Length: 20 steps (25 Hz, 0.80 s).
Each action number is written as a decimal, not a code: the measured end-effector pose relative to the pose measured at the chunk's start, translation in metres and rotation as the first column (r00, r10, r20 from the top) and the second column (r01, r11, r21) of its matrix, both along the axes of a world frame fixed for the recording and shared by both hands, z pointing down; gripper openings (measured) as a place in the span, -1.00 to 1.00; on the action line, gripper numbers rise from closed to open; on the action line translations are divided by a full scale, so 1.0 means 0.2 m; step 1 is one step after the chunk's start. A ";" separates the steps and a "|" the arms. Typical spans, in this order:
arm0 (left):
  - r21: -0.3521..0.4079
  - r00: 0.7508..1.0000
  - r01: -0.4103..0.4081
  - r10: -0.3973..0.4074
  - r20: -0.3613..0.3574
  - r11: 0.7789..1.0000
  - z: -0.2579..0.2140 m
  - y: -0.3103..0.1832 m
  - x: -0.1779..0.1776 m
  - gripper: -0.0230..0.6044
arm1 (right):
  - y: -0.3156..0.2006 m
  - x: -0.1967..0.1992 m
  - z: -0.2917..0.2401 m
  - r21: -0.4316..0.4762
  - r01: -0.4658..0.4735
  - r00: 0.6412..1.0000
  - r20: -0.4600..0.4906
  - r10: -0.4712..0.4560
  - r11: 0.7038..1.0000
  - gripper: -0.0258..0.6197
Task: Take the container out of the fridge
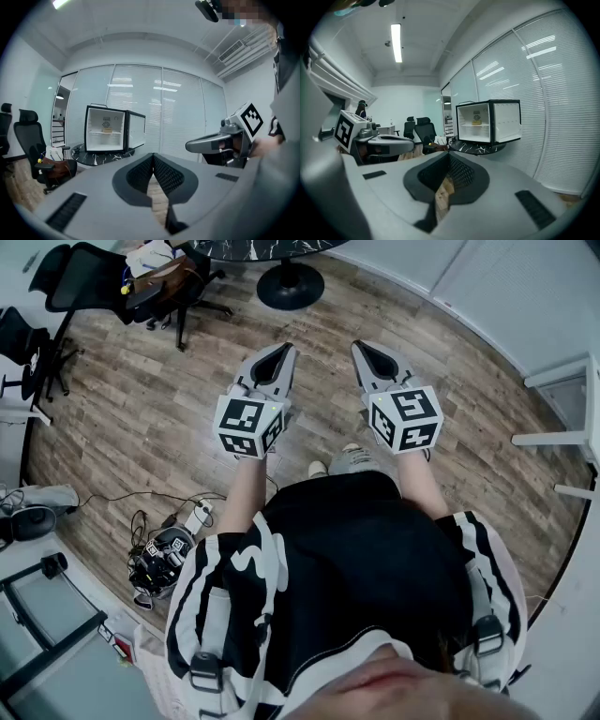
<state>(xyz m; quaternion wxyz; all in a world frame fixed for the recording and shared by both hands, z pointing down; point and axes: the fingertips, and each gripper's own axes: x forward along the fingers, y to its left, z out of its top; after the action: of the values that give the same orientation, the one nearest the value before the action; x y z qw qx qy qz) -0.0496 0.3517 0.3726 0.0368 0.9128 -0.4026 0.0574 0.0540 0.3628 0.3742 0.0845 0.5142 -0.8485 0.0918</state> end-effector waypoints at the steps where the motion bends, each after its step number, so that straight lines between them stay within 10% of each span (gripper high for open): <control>1: 0.000 1.000 -0.002 0.002 -0.003 1.000 0.00 0.01 -0.01 -0.90 | 0.01 0.00 0.00 -0.001 -0.005 1.000 -0.001 0.005 1.000 -0.89; 20: 0.006 0.999 -0.004 0.004 -0.032 1.000 0.01 0.10 -0.09 -0.90 | 0.08 -0.18 -0.01 0.028 0.043 0.999 0.020 -0.043 0.999 -0.89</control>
<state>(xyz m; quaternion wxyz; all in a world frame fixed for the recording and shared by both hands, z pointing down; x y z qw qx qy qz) -0.0679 0.3718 0.3751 0.0405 0.9146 -0.4003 0.0415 0.0174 0.3793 0.3728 0.0708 0.4959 -0.8614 0.0835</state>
